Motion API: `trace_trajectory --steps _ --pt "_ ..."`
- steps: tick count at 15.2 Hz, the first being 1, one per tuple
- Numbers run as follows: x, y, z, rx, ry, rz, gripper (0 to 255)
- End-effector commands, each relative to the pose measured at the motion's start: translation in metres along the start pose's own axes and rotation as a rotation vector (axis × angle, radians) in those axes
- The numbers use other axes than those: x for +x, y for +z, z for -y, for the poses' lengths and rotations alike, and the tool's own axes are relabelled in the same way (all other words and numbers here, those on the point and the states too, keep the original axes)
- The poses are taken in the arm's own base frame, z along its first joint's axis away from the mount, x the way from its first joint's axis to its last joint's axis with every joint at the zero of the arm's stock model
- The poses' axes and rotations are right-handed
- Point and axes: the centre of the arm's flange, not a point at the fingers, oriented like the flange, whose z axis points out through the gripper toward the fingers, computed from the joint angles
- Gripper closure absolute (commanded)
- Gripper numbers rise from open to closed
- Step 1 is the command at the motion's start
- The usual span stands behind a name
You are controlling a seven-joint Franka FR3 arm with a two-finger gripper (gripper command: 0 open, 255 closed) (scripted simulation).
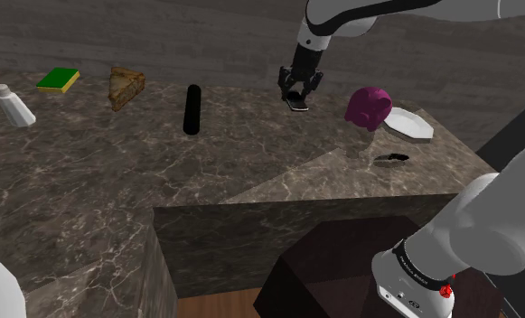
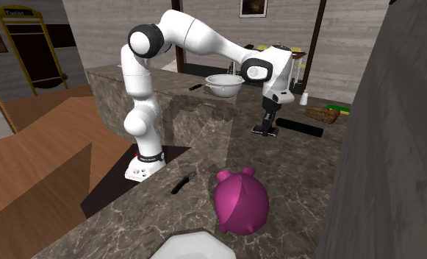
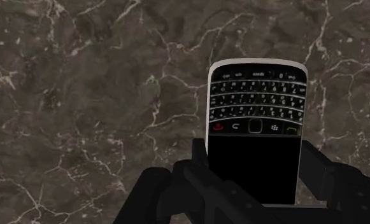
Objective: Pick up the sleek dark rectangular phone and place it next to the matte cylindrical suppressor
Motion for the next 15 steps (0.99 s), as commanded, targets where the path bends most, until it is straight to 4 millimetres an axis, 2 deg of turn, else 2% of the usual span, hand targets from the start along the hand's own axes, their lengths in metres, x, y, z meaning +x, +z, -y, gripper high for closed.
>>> trace_trajectory --steps 1,6,7,15 --pt "0.009 0.0 0.026 0.0 0.001 0.0 255" --pt "0.033 0.003 0.088 0.0 0.001 0.0 255" --pt "0.033 0.003 0.09 0.0 0.001 0.0 255" --pt "0.035 0.045 0.088 0.0 0.001 0.0 255"
